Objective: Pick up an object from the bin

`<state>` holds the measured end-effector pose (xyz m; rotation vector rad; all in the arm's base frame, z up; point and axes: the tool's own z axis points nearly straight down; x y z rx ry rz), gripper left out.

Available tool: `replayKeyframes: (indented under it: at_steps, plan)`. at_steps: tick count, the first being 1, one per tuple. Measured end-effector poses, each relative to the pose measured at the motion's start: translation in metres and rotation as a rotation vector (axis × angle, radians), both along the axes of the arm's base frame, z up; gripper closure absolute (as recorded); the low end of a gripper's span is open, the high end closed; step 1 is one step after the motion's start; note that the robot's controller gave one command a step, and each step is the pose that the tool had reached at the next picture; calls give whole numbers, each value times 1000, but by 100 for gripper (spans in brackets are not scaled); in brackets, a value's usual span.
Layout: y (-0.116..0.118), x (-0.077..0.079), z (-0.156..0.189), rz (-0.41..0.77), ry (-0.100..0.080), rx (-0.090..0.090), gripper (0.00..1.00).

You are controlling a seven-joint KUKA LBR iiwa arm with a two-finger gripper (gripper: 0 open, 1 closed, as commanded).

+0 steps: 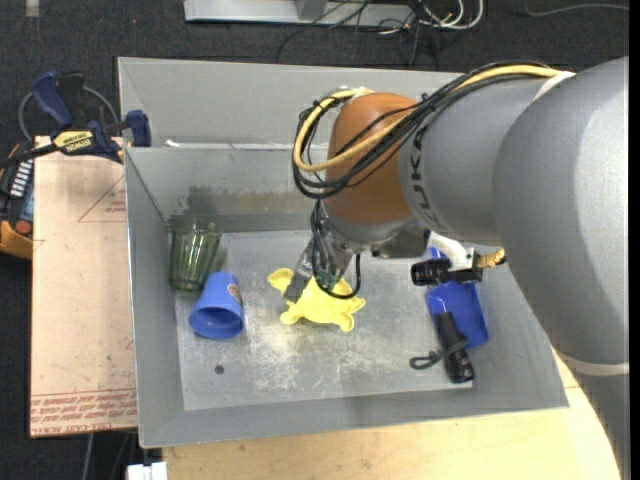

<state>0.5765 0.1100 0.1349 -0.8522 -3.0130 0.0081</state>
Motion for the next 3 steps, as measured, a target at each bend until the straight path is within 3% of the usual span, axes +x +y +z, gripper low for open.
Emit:
replayKeyframes:
  at_steps: [3]
  plan:
    - [0, 0, 28, 2, 2, 0, 100]
